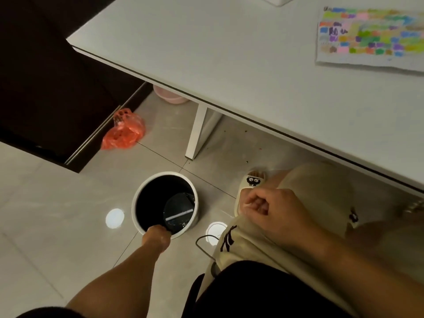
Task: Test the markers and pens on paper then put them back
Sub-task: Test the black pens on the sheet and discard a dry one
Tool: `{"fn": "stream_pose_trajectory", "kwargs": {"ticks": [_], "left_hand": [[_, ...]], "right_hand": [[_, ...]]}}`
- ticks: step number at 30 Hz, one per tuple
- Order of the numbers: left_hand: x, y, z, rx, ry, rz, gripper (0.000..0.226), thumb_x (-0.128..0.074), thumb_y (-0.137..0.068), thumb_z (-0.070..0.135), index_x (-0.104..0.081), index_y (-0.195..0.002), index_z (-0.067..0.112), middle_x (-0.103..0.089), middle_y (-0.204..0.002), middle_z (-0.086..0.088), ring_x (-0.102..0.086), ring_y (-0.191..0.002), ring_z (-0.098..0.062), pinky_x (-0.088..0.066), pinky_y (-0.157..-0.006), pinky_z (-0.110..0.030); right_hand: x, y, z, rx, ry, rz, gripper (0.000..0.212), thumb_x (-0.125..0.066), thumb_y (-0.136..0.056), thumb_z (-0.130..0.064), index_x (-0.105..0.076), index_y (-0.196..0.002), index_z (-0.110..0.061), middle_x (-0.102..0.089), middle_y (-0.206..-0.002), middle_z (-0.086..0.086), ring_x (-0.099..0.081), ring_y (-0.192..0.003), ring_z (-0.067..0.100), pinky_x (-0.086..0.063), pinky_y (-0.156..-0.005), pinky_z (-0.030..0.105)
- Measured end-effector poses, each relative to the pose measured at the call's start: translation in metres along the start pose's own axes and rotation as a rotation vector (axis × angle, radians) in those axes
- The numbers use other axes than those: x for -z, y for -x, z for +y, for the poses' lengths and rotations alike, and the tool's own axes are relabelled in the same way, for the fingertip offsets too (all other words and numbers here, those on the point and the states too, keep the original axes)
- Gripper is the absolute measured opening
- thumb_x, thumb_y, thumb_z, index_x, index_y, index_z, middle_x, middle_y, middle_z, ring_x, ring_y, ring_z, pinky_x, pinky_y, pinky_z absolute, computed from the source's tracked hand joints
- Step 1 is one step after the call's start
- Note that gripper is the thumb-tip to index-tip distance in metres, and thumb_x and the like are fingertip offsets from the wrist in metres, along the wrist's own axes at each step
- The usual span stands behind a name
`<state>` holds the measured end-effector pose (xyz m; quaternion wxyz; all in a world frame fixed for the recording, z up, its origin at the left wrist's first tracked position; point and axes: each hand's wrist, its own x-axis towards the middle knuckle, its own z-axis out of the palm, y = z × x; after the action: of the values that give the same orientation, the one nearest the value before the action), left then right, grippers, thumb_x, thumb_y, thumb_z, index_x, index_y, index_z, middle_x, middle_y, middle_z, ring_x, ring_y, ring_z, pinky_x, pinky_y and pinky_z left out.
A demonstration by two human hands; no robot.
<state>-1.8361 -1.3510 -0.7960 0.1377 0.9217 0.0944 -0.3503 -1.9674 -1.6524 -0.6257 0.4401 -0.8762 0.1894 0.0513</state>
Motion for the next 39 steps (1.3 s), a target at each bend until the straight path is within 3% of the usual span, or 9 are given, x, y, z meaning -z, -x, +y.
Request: {"fn": "stream_pose_trajectory", "kwargs": {"ticks": [4,7,11,20,25,31,33,37,39], "left_hand": [[0.021,0.026,0.037,-0.143,0.236,0.008,0.014,-0.061,-0.095,0.02,-0.072,-0.101,0.016,-0.071,-0.095,-0.009,-0.066,-0.084,-0.024,-0.058,-0.082,-0.041],[0.046,0.051,0.065,-0.316,0.366,-0.006,0.012,-0.065,-0.093,0.018,-0.072,-0.102,0.022,-0.074,-0.088,-0.004,-0.07,-0.077,-0.019,-0.061,-0.077,-0.042],[0.094,0.102,0.107,-0.628,0.345,0.054,0.011,-0.065,-0.094,0.026,-0.069,-0.096,0.036,-0.074,-0.08,0.012,-0.07,-0.075,-0.007,-0.055,-0.063,-0.016],[0.191,0.236,0.211,-1.166,0.372,0.036,0.024,-0.068,-0.081,0.034,-0.074,-0.101,0.023,-0.076,-0.086,0.001,-0.072,-0.075,-0.009,-0.054,-0.069,-0.013],[0.201,0.255,0.293,-1.272,0.317,0.043,0.011,-0.068,-0.091,0.025,-0.074,-0.099,0.031,-0.075,-0.089,0.005,-0.07,-0.08,-0.013,-0.057,-0.073,-0.02],[0.181,0.251,0.419,-1.346,0.081,0.211,0.01,-0.066,-0.093,0.032,-0.071,-0.102,0.033,-0.07,-0.097,0.017,-0.065,-0.081,-0.003,-0.047,-0.061,-0.007],[0.17,0.243,0.465,-1.369,-0.058,0.344,0.017,-0.063,-0.096,0.028,-0.069,-0.112,0.029,-0.069,-0.105,0.011,-0.063,-0.085,-0.005,-0.045,-0.068,-0.008],[0.154,0.225,0.549,-1.364,-0.266,0.531,0.034,-0.058,-0.096,0.013,-0.062,-0.129,0.018,-0.063,-0.126,-0.003,-0.059,-0.109,-0.019,-0.049,-0.096,-0.028],[0.151,0.216,0.581,-1.334,-0.372,0.604,0.038,-0.057,-0.092,0.006,-0.061,-0.129,0.014,-0.06,-0.125,-0.007,-0.057,-0.11,-0.024,-0.05,-0.096,-0.033]], "right_hand": [[0.003,0.002,-0.008,0.015,-0.049,0.023,0.032,-0.056,-0.069,-0.054,-0.071,-0.085,-0.031,-0.069,-0.075,-0.018,-0.064,-0.068,0.004,-0.055,-0.064,0.021],[0.01,0.004,-0.012,0.031,-0.062,0.028,0.013,-0.071,-0.078,-0.038,-0.073,-0.086,-0.028,-0.069,-0.073,-0.013,-0.064,-0.066,0.005,-0.057,-0.07,0.029],[0.032,0.019,-0.025,0.103,-0.095,0.055,0.006,-0.076,-0.081,-0.032,-0.072,-0.086,-0.031,-0.07,-0.077,-0.015,-0.06,-0.063,0.0,-0.049,-0.062,0.013],[0.15,0.069,-0.077,0.328,-0.174,0.316,0.007,-0.075,-0.084,-0.039,-0.073,-0.089,-0.035,-0.071,-0.081,-0.015,-0.067,-0.074,0.008,-0.052,-0.065,0.015],[0.229,0.071,-0.062,0.292,-0.161,0.496,0.005,-0.075,-0.082,-0.04,-0.073,-0.086,-0.037,-0.071,-0.079,-0.015,-0.069,-0.072,0.011,-0.051,-0.058,0.016],[0.306,0.035,-0.017,0.13,-0.076,0.668,0.01,-0.079,-0.084,-0.031,-0.072,-0.077,-0.033,-0.071,-0.071,-0.017,-0.066,-0.061,0.007,-0.049,-0.06,0.024],[0.323,0.018,-0.01,0.079,0.001,0.719,0.009,-0.078,-0.084,-0.033,-0.072,-0.078,-0.033,-0.071,-0.071,-0.017,-0.065,-0.063,0.003,-0.047,-0.061,0.022],[0.338,-0.009,-0.006,0.06,0.059,0.765,0.008,-0.075,-0.087,-0.035,-0.07,-0.081,-0.034,-0.07,-0.075,-0.016,-0.063,-0.07,0.001,-0.049,-0.064,0.022],[0.338,-0.016,-0.001,0.082,0.045,0.786,0.009,-0.074,-0.087,-0.033,-0.068,-0.081,-0.037,-0.068,-0.072,-0.018,-0.062,-0.066,0.001,-0.05,-0.064,0.02]]}}
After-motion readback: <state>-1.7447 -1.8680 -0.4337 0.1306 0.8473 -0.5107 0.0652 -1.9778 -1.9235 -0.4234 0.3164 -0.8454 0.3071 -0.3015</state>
